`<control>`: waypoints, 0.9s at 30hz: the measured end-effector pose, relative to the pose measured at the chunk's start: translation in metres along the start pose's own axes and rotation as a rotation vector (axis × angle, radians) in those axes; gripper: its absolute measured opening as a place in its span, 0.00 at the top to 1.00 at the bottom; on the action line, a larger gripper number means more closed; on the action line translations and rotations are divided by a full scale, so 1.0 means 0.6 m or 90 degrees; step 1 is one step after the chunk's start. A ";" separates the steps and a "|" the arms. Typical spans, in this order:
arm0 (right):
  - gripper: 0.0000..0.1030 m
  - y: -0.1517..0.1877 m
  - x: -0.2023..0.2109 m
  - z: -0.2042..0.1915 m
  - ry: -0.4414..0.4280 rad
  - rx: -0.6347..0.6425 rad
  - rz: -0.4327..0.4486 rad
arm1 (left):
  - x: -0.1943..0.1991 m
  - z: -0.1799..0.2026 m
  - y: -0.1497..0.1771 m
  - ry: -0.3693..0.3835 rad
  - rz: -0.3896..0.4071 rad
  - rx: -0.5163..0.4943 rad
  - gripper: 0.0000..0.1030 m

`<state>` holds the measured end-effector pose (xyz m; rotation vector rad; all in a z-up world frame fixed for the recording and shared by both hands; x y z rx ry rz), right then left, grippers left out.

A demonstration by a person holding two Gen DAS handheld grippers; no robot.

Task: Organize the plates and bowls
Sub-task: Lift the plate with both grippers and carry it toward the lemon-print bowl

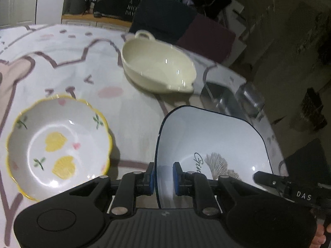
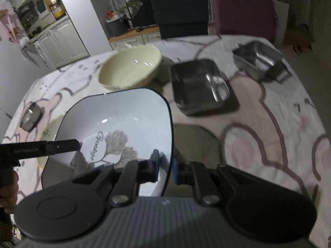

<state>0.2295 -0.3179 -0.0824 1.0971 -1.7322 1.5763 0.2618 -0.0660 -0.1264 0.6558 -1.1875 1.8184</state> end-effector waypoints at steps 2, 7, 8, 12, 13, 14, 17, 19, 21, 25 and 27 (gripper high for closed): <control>0.84 0.009 -0.012 0.008 0.006 -0.004 -0.018 | -0.015 0.000 0.006 -0.004 -0.017 0.005 0.82; 0.83 0.022 -0.045 0.022 0.021 0.002 -0.058 | -0.042 0.004 0.018 -0.013 -0.038 -0.001 0.82; 0.82 0.026 -0.045 0.022 0.022 0.002 -0.064 | -0.049 0.004 0.019 -0.014 -0.043 0.000 0.82; 0.82 0.028 -0.063 0.027 0.029 0.003 -0.086 | -0.064 0.003 0.024 -0.018 -0.059 -0.002 0.82; 0.82 0.029 -0.067 0.030 0.030 0.004 -0.090 | -0.067 0.003 0.026 -0.018 -0.063 -0.004 0.82; 0.82 0.030 -0.069 0.031 0.031 0.003 -0.094 | -0.069 0.005 0.028 -0.019 -0.067 -0.006 0.82; 0.81 0.032 -0.080 0.035 0.034 0.003 -0.105 | -0.073 0.006 0.032 -0.018 -0.070 -0.009 0.81; 0.81 0.032 -0.084 0.038 0.034 0.001 -0.108 | -0.075 0.005 0.032 -0.018 -0.072 -0.008 0.81; 0.81 0.032 -0.085 0.038 0.035 -0.002 -0.110 | -0.075 0.005 0.032 -0.019 -0.073 -0.006 0.81; 0.80 0.031 -0.085 0.039 0.035 0.000 -0.112 | -0.077 0.006 0.033 -0.020 -0.077 -0.004 0.81; 0.80 0.031 -0.087 0.039 0.034 0.001 -0.114 | -0.076 0.006 0.033 -0.021 -0.077 -0.006 0.81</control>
Point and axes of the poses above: each gripper's, at about its wrist camera, not at the fingertips, and x roughly against the way its jaws point, z to its right, y to its underside, the point moved 1 cm from there along -x, roughly the way its jaws point, and after that the axes turned 3 degrees about x, right-handed, at the moved point
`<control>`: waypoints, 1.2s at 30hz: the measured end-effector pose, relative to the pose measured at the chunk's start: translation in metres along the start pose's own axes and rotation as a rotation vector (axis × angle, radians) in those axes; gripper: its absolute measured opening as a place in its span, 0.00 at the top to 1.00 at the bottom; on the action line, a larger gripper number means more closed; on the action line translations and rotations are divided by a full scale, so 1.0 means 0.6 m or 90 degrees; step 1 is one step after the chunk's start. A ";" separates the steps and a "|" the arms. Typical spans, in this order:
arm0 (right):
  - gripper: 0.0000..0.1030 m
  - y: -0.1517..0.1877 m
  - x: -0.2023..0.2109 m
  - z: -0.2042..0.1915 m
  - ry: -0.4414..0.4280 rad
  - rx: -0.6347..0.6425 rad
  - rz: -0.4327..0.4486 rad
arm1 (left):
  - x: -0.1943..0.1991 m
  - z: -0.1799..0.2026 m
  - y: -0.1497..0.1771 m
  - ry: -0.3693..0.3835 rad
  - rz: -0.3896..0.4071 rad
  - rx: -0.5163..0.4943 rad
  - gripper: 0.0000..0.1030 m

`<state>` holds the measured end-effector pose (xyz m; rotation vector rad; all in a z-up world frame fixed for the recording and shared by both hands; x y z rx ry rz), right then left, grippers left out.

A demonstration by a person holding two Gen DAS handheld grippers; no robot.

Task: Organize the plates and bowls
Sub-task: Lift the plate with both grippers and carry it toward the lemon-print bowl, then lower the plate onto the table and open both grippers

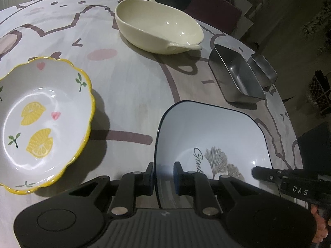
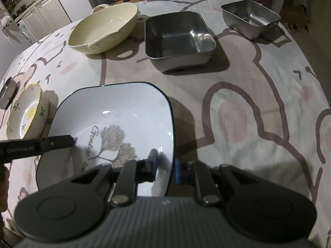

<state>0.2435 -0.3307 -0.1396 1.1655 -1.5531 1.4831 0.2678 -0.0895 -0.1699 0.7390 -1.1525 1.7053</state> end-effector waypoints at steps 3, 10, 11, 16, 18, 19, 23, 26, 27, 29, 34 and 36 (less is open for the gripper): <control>0.80 -0.001 -0.004 -0.001 -0.003 0.004 -0.005 | 0.001 -0.001 0.000 -0.005 0.001 -0.001 0.81; 0.78 -0.004 -0.014 -0.007 0.002 0.015 -0.011 | -0.001 0.000 0.002 -0.013 -0.005 -0.013 0.80; 0.78 -0.004 -0.015 -0.008 0.004 0.018 -0.014 | -0.001 0.002 0.002 -0.015 -0.005 -0.020 0.80; 0.77 -0.004 -0.017 -0.010 0.007 0.022 -0.015 | -0.001 0.000 0.001 -0.013 -0.008 -0.023 0.80; 0.77 -0.005 -0.017 -0.011 0.007 0.021 -0.015 | -0.002 0.000 0.000 -0.012 -0.010 -0.025 0.80; 0.77 -0.005 -0.017 -0.011 0.007 0.021 -0.015 | -0.002 -0.001 0.000 -0.011 -0.011 -0.025 0.80; 0.77 -0.005 -0.017 -0.010 0.007 0.022 -0.015 | -0.002 -0.001 0.000 -0.011 -0.011 -0.027 0.80; 0.77 -0.005 -0.017 -0.010 0.007 0.022 -0.015 | -0.002 -0.001 0.001 -0.010 -0.011 -0.029 0.80; 0.76 -0.005 -0.017 -0.010 0.007 0.022 -0.015 | -0.002 -0.001 0.002 -0.010 -0.011 -0.031 0.80; 0.76 -0.005 -0.017 -0.010 0.007 0.022 -0.015 | -0.002 0.000 0.002 -0.010 -0.010 -0.035 0.80; 0.73 -0.004 -0.018 -0.012 0.011 0.028 -0.013 | 0.003 0.007 0.007 -0.021 -0.009 -0.070 0.82; 0.67 -0.002 -0.017 -0.015 0.012 0.036 -0.016 | 0.007 0.006 0.011 -0.020 -0.013 -0.076 0.79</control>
Point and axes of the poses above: each gripper's, at about its wrist camera, not at the fingertips, and x roughly against the way its jaws point, z to its right, y to its underside, the point moved 1 cm from there along -x, roughly the way its jaws point, and after that the axes turned 3 degrees about x, right-handed, at the moved point
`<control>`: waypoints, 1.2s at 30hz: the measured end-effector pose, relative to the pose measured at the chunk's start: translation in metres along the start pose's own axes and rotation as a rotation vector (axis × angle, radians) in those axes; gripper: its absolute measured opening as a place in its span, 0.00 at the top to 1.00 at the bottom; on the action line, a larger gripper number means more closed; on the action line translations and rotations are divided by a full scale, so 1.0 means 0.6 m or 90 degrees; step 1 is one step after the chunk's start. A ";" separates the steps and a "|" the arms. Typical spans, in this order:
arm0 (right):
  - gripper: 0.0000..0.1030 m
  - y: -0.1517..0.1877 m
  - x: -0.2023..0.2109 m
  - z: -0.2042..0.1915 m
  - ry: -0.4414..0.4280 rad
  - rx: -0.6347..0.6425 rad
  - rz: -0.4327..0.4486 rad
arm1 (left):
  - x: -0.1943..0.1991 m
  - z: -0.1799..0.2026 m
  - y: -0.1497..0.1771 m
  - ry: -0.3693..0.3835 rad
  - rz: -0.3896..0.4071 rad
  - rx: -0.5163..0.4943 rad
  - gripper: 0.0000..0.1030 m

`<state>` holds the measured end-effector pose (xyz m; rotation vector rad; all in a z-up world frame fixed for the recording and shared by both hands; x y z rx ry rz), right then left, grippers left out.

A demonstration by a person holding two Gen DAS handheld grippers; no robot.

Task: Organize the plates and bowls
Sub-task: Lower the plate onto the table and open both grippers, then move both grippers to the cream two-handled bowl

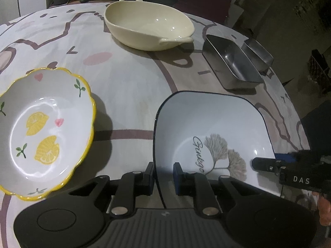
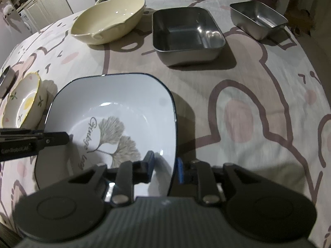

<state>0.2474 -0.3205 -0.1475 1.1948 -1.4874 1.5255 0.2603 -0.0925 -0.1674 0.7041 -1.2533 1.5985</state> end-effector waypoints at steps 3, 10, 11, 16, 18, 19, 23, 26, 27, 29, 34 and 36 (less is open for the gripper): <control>0.47 0.005 0.009 -0.003 0.005 0.005 0.006 | 0.007 0.000 0.007 0.009 -0.006 -0.005 0.70; 0.31 0.025 0.046 -0.009 0.004 0.011 0.037 | 0.037 0.013 0.026 0.025 0.007 -0.041 0.32; 0.28 0.029 0.053 -0.010 0.004 0.011 0.043 | 0.043 0.015 0.028 0.025 0.012 -0.046 0.30; 0.17 0.047 0.088 -0.004 0.009 -0.003 0.074 | 0.078 0.025 0.036 0.021 0.038 -0.074 0.17; 0.13 0.054 0.104 0.000 0.005 -0.011 0.090 | 0.091 0.028 0.038 0.017 0.047 -0.083 0.12; 0.09 0.057 0.111 0.002 0.002 -0.015 0.096 | 0.096 0.029 0.039 0.015 0.051 -0.085 0.10; 0.00 0.067 0.142 0.007 0.004 -0.024 0.129 | 0.126 0.035 0.040 0.009 0.080 -0.103 0.02; 0.00 0.071 0.163 0.011 0.001 -0.027 0.163 | 0.149 0.039 0.040 -0.006 0.108 -0.127 0.00; 0.00 0.072 0.171 0.011 0.000 -0.029 0.175 | 0.156 0.040 0.039 -0.011 0.116 -0.132 0.00; 0.00 0.072 0.187 0.011 0.001 -0.032 0.202 | 0.170 0.041 0.037 -0.017 0.133 -0.138 0.00; 0.00 0.064 0.219 0.001 -0.008 -0.035 0.262 | 0.206 0.041 0.020 -0.019 0.187 -0.139 0.00; 0.00 0.060 0.228 -0.006 -0.015 -0.035 0.285 | 0.221 0.038 0.009 -0.018 0.211 -0.133 0.00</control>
Point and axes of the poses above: each gripper's, at about its wrist camera, not at the fingertips, and x roughly against the way its jaws point, z to its right, y to its underside, the point moved 1 cm from there along -x, roughly the way its jaws point, and after that the axes turned 3 degrees about x, right-handed, at the moved point
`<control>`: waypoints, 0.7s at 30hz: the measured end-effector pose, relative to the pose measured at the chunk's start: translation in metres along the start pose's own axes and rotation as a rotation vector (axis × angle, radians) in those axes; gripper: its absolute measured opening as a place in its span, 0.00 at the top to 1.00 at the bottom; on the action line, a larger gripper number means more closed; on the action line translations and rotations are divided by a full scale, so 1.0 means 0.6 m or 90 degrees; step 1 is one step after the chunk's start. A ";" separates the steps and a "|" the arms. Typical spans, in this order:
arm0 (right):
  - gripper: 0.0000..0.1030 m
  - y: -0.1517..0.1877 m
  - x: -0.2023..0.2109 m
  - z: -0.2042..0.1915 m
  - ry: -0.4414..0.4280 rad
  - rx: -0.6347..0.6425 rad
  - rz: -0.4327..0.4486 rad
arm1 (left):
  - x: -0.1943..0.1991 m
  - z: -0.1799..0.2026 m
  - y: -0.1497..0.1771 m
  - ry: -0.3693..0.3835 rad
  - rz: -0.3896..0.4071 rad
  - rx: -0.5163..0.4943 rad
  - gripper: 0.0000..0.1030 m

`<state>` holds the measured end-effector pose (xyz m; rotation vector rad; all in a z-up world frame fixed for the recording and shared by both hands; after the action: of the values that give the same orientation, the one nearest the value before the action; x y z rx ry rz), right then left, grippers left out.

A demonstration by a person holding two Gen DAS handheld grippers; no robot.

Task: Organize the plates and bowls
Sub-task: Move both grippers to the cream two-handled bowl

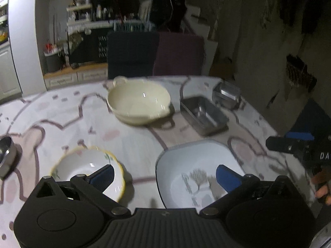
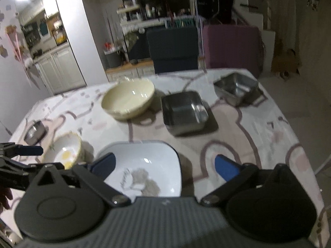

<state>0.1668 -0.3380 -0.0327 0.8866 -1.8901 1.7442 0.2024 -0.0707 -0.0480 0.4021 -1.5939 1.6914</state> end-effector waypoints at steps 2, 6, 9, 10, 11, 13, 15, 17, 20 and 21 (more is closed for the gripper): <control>0.00 -0.010 0.004 -0.009 -0.009 0.000 0.024 | 0.007 -0.007 -0.015 -0.007 0.020 0.012 0.00; 0.00 -0.034 -0.005 -0.025 -0.026 -0.017 0.062 | 0.014 -0.028 -0.047 -0.014 0.057 0.036 0.00; 0.00 -0.054 -0.021 -0.041 -0.030 -0.022 0.080 | 0.014 -0.048 -0.069 -0.030 0.083 0.058 0.00; 0.00 -0.061 -0.028 -0.047 -0.030 -0.020 0.086 | 0.013 -0.054 -0.075 -0.036 0.090 0.064 0.00; 0.00 -0.068 -0.037 -0.053 -0.029 -0.018 0.090 | 0.011 -0.063 -0.081 -0.043 0.100 0.070 0.00; 0.00 -0.079 -0.055 -0.065 -0.027 -0.020 0.094 | 0.008 -0.078 -0.090 -0.056 0.117 0.078 0.00; 0.00 -0.092 -0.078 -0.074 -0.028 -0.035 0.088 | 0.002 -0.095 -0.100 -0.072 0.132 0.083 0.00; 0.00 -0.103 -0.103 -0.081 -0.028 -0.052 0.075 | -0.006 -0.111 -0.109 -0.084 0.142 0.086 0.00; 0.00 -0.117 -0.145 -0.088 -0.024 -0.072 0.058 | -0.022 -0.132 -0.120 -0.089 0.147 0.095 0.00; 0.00 -0.120 -0.158 -0.089 -0.021 -0.080 0.055 | -0.030 -0.140 -0.122 -0.090 0.143 0.099 0.00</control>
<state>0.2778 -0.2697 -0.0392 0.8016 -2.0624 1.6482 0.2881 -0.0020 -0.0226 0.4416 -1.6648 2.0042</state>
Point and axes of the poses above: each gripper's, at about its wrist camera, not at the fingertips, and x roughly against the way its jaws point, z to its right, y to its underside, the point moved 1 cm from there along -x, roughly the way its jaws point, and after that the axes turned 3 degrees about x, right-handed, at the moved point
